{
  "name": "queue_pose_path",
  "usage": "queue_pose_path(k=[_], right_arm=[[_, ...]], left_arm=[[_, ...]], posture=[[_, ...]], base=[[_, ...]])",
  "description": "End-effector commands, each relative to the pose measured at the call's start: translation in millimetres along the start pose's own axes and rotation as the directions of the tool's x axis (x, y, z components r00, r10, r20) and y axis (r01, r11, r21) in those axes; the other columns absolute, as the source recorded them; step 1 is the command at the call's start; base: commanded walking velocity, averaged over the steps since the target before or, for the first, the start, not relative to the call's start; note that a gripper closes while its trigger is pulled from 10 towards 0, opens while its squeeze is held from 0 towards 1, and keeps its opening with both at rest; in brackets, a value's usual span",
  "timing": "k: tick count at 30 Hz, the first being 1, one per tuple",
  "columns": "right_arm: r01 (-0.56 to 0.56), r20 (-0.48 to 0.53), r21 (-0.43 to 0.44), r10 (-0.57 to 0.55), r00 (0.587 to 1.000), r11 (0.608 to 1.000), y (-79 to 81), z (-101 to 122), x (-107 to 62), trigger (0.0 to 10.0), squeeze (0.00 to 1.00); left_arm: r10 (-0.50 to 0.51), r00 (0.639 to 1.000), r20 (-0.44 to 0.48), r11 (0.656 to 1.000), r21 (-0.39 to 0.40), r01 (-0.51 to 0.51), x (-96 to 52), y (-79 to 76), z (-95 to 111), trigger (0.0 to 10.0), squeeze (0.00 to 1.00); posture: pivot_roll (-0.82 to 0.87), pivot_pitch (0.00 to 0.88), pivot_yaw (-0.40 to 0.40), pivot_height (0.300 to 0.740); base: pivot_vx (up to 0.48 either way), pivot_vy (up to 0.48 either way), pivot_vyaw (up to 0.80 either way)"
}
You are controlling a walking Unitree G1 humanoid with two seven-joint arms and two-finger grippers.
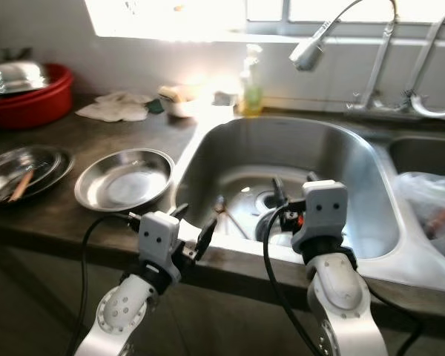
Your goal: Kitchen organization
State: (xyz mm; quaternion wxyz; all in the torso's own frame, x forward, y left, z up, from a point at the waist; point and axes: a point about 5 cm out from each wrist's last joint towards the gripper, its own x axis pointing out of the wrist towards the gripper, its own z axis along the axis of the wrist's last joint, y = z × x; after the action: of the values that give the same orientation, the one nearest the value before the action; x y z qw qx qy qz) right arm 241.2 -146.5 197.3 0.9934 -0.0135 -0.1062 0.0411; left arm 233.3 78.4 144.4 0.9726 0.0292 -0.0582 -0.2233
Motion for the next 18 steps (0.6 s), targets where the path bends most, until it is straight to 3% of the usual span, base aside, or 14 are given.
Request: queue_pose_path(k=[1, 10, 18], right_arm=[[-0.023, 0.021, 0.019, 0.022, 1.000, 1.000, 5.1, 5, 4.4, 10.0, 0.00], [-0.018, 0.044, 0.037, 0.016, 0.999, 0.999, 2.9, 12, 14.3, 10.0, 0.00], [0.003, 0.042, 0.074, -0.006, 0.999, 0.997, -7.6, 17, 30.1, 10.0, 0.00]], left_arm=[[0.025, 1.000, 0.001, 0.999, 0.024, -0.025, -2.2, 6.0, 0, 10.0, 0.00], [0.025, 1.000, 0.016, 1.000, 0.017, -0.025, 1.4, 5.0, 3, 10.0, 0.00], [0.016, 1.000, 0.000, 0.998, 0.061, -0.016, 0.9, 4.6, -1, 10.0, 0.00]], posture=[[0.09, 0.000, -0.027, 0.740], [0.09, 0.000, -0.024, 0.740], [0.09, 0.000, -0.027, 0.740]], base=[[0.000, 0.000, 0.80], [0.000, 0.000, 0.80], [0.000, 0.000, 0.00]])
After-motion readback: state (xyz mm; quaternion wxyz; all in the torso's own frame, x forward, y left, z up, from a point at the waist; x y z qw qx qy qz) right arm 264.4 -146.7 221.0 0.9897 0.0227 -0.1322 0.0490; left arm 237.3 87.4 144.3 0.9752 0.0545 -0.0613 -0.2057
